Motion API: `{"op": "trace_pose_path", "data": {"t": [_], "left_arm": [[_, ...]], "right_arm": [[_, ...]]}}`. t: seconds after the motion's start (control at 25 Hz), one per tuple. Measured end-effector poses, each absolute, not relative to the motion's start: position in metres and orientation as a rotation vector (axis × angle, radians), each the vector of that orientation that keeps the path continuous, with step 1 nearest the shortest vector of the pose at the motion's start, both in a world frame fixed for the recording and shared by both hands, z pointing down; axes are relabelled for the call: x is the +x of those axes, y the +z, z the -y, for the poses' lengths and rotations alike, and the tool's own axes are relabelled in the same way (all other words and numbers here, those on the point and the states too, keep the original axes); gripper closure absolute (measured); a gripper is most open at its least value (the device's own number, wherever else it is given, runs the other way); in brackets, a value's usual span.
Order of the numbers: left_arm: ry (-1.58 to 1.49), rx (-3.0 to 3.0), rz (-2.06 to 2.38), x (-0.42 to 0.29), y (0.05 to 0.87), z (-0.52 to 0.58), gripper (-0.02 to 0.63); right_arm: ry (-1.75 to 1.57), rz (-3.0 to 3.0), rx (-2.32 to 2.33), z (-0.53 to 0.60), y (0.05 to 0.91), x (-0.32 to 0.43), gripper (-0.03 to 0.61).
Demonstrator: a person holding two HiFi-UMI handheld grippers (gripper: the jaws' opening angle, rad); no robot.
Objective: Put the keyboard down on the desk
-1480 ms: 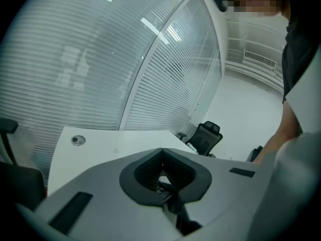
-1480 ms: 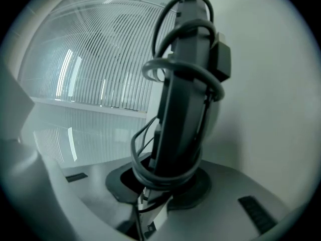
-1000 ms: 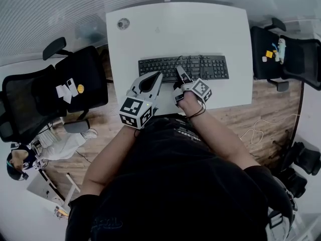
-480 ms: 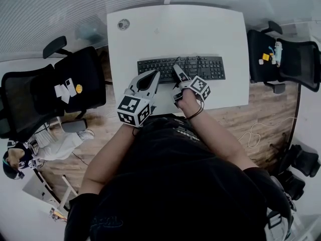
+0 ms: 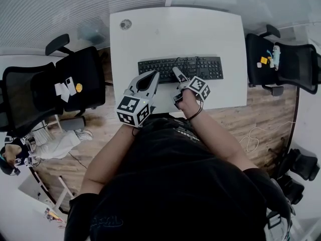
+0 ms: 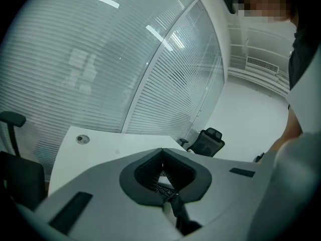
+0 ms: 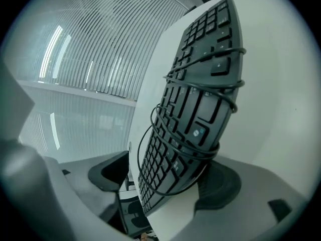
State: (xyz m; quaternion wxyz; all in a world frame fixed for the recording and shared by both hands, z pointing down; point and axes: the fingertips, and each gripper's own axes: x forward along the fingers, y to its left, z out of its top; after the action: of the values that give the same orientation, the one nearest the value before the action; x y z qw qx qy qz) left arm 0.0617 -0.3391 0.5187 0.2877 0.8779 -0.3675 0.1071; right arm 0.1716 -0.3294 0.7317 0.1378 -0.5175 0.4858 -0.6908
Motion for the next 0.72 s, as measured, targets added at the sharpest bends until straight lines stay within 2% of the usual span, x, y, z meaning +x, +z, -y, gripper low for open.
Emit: {"op": "trace_pose_path", "data": {"t": [0.72], "left_arm": [[0.242, 2.34, 1.025, 0.073, 0.514, 0.303, 0.598]], "right_arm": [[-2.035, -1.483, -1.486, 0.288, 0.735, 0.177, 0.199]]}}
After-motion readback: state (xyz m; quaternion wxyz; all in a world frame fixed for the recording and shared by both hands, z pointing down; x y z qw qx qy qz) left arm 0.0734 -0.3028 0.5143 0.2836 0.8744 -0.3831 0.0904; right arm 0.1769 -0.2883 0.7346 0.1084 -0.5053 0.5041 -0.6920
